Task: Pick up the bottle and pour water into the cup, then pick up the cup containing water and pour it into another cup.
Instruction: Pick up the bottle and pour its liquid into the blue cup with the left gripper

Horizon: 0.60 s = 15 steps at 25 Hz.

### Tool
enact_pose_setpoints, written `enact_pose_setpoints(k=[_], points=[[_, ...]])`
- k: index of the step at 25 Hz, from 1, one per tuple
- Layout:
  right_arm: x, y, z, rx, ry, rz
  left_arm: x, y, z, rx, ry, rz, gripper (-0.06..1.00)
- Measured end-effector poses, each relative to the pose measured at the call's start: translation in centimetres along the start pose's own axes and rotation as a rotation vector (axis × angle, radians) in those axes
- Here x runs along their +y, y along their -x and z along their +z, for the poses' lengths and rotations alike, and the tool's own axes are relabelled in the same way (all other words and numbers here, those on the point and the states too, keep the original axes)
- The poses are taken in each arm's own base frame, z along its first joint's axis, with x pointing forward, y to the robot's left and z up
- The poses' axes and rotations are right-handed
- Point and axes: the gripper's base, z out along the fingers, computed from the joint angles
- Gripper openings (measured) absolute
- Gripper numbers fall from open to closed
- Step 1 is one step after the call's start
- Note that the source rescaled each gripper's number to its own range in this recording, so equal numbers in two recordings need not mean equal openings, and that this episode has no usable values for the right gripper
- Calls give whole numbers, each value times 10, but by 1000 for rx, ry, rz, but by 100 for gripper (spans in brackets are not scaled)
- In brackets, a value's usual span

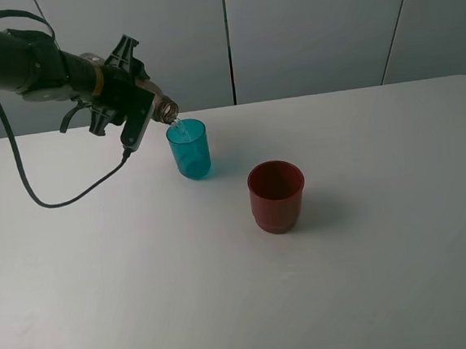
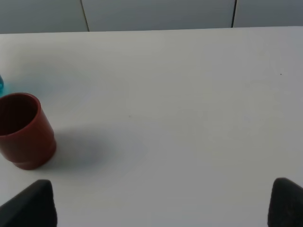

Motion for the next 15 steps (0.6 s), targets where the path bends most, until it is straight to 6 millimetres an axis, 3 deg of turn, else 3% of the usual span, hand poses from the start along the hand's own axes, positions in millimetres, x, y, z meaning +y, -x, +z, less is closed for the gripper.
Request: enact_pose_setpoints(k=[15], points=[[0,0,0,0,0,0,0,0,0,0,0,39,1]])
